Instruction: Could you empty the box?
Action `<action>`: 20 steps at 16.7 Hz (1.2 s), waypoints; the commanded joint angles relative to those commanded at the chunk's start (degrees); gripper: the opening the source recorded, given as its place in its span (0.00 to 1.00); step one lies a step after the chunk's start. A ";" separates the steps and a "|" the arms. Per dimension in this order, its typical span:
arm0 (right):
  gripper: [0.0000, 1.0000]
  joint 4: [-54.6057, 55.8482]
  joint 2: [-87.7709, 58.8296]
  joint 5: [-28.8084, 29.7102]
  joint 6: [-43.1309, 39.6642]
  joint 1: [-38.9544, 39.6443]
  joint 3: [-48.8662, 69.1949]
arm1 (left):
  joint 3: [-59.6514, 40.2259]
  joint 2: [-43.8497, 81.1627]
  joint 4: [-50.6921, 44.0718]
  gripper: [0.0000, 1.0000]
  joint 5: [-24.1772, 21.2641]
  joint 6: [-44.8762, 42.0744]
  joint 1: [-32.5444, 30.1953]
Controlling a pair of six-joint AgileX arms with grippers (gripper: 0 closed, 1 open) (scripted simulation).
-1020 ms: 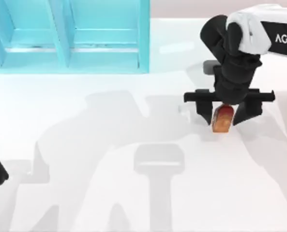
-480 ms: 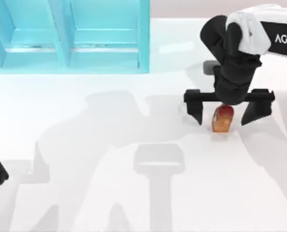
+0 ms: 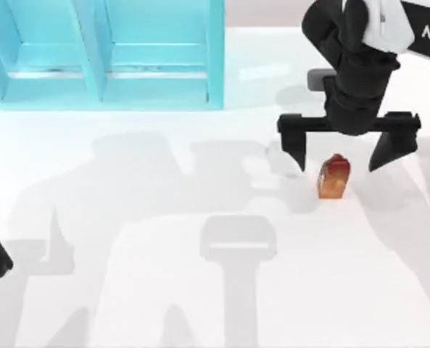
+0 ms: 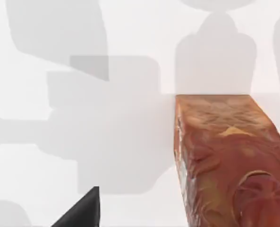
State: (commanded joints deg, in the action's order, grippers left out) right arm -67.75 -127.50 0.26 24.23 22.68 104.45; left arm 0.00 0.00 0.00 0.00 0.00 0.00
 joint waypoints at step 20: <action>1.00 -12.26 5.36 2.45 -24.75 -25.30 4.34 | 0.00 0.00 0.00 1.00 0.00 0.00 0.00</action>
State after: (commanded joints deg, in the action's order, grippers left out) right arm -80.01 -122.14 2.71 -0.51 -2.63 108.79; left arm 0.00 0.00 0.00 0.00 0.00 0.00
